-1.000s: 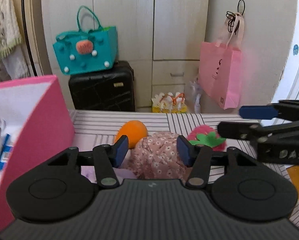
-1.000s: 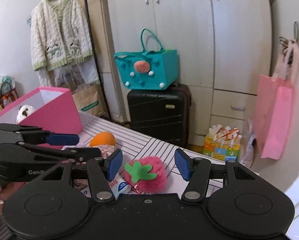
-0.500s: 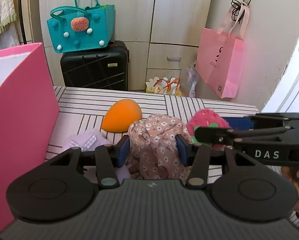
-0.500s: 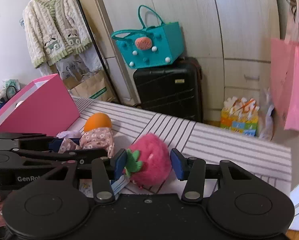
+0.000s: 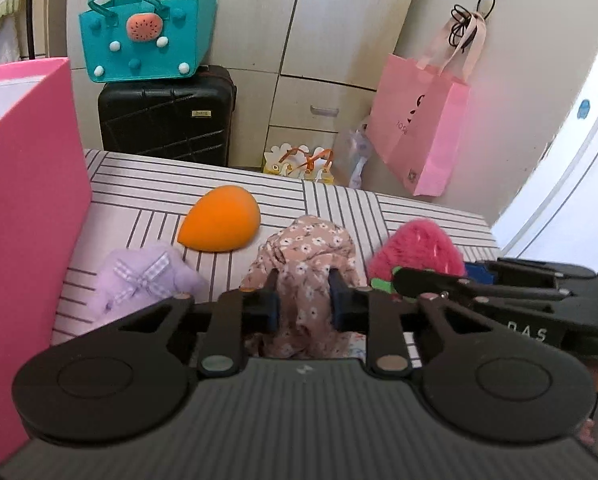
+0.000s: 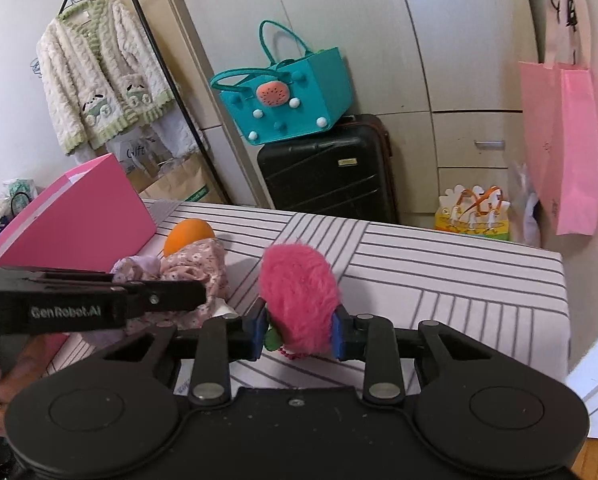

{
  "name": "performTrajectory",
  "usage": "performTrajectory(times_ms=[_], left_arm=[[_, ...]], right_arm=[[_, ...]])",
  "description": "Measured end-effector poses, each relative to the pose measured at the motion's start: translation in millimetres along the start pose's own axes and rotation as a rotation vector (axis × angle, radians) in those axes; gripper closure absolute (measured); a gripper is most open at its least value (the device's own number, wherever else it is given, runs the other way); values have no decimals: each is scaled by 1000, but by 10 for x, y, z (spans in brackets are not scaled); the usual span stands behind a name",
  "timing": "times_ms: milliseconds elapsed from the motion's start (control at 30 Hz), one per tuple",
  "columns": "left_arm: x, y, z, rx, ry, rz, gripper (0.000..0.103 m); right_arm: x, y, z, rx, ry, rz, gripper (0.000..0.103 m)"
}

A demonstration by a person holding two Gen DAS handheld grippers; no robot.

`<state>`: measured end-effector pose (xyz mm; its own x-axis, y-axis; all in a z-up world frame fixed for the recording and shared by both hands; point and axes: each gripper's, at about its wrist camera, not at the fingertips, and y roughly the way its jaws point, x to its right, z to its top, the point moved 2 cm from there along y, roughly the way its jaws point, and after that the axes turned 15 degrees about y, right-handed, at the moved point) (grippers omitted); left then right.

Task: Organize soft objects
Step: 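Grasp the floral pink cloth with the left gripper while the right gripper grasps the pink fluffy puff, then carry the floral cloth with the left gripper while the right gripper carries the pink puff toward the box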

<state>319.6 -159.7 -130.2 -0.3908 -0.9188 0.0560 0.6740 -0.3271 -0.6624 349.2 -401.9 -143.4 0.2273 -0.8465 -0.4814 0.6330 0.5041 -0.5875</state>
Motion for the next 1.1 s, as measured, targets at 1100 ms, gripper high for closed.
performTrajectory(times_ms=[1100], left_arm=[[-115,-1077,-305,287,-96,-165,87]], right_arm=[[-273,-784,-593,54,162,2,67]])
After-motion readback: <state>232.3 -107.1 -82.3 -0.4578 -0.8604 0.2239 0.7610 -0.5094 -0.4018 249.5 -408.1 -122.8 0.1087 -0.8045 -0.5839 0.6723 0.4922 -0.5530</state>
